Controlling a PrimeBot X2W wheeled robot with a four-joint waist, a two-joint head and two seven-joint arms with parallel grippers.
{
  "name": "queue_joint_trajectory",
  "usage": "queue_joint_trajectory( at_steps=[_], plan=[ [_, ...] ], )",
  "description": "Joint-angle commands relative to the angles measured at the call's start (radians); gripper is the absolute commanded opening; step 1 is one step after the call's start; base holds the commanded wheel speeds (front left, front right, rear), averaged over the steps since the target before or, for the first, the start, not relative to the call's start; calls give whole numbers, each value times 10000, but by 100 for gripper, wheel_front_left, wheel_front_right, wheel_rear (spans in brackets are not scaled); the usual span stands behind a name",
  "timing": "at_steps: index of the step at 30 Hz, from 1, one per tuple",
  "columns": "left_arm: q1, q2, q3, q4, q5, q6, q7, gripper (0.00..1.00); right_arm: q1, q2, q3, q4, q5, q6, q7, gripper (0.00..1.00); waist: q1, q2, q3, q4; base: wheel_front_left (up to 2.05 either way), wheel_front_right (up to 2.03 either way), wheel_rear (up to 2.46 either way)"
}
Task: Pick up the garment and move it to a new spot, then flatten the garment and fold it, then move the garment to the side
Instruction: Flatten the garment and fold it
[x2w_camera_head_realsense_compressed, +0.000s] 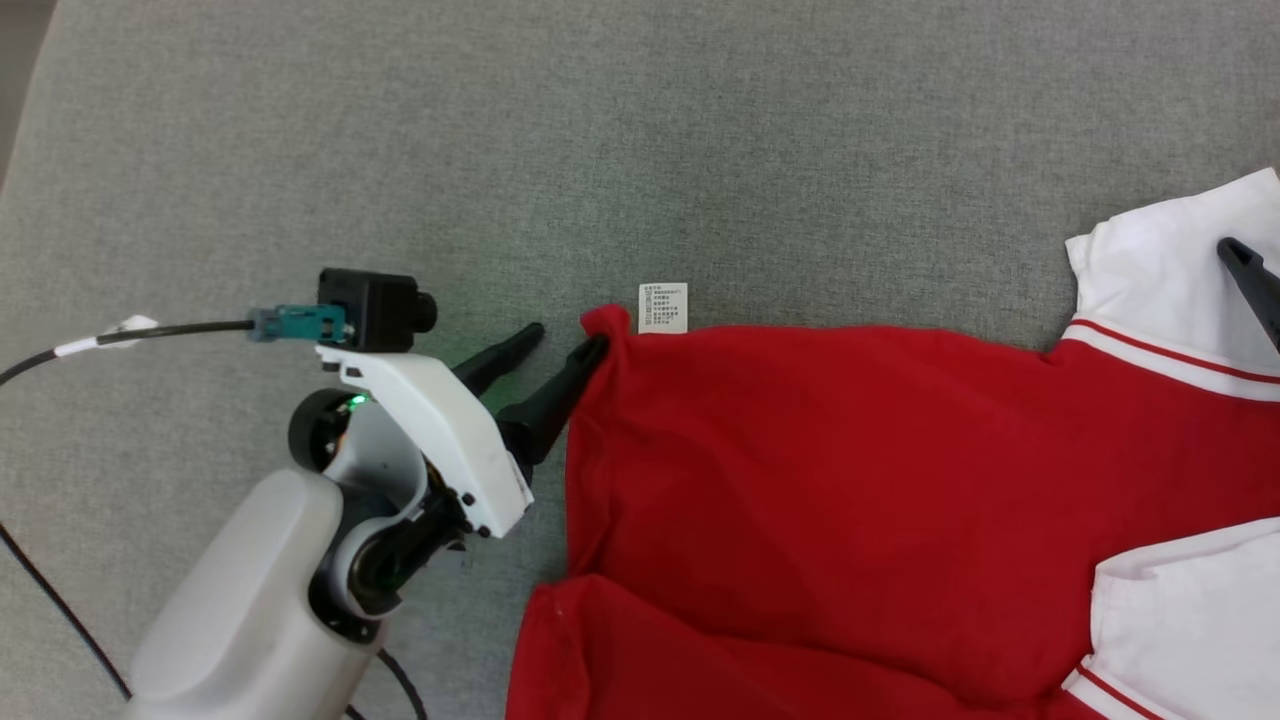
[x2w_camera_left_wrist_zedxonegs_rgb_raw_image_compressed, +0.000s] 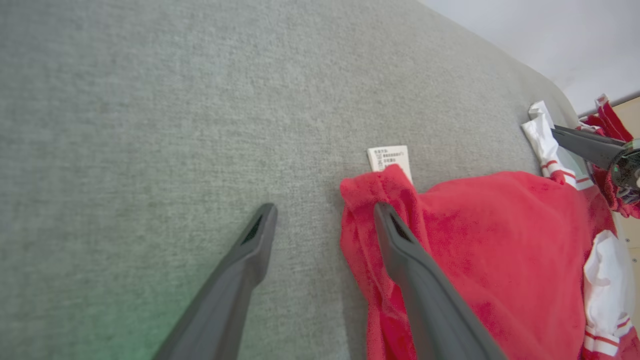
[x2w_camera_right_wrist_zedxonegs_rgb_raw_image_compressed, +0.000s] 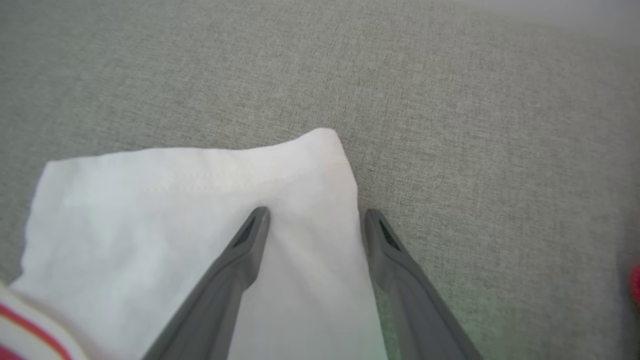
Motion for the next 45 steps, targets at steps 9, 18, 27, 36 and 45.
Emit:
queue_joint_trajectory(
  at_steps=[9, 18, 27, 36, 45],
  plan=[
    [113, -85, -266, -381, -499, -199, 556, 100, 37, -59, 539, 552, 104, -18, -37, 100, -1, 0, -90, 29, 0, 0, 0],
    [-89, -174, -519, -156, -338, -230, 672, 4, -177, 161, 1412, 719, 376, 30, 119, 36, -1, 0, 45, 42, 0, 0, 0],
    [-666, -380, 0, 210, -172, -119, -241, 0, -1183, 56, 1084, 583, 1049, 13, -1193, 0, -1, 0, 31, 66, 0, 0, 0],
    [-1156, -517, 533, 634, -101, -26, -1110, 0, -2076, -123, 687, 867, 977, -7, -2464, 0, -1, 0, -178, -34, 0, 0, 0],
    [-381, -538, 633, 281, -283, -191, -1716, 0, -585, -485, 861, -616, 1902, -7, -3589, 0, -1, 0, -660, -352, 0, 0, 0]
  ],
)
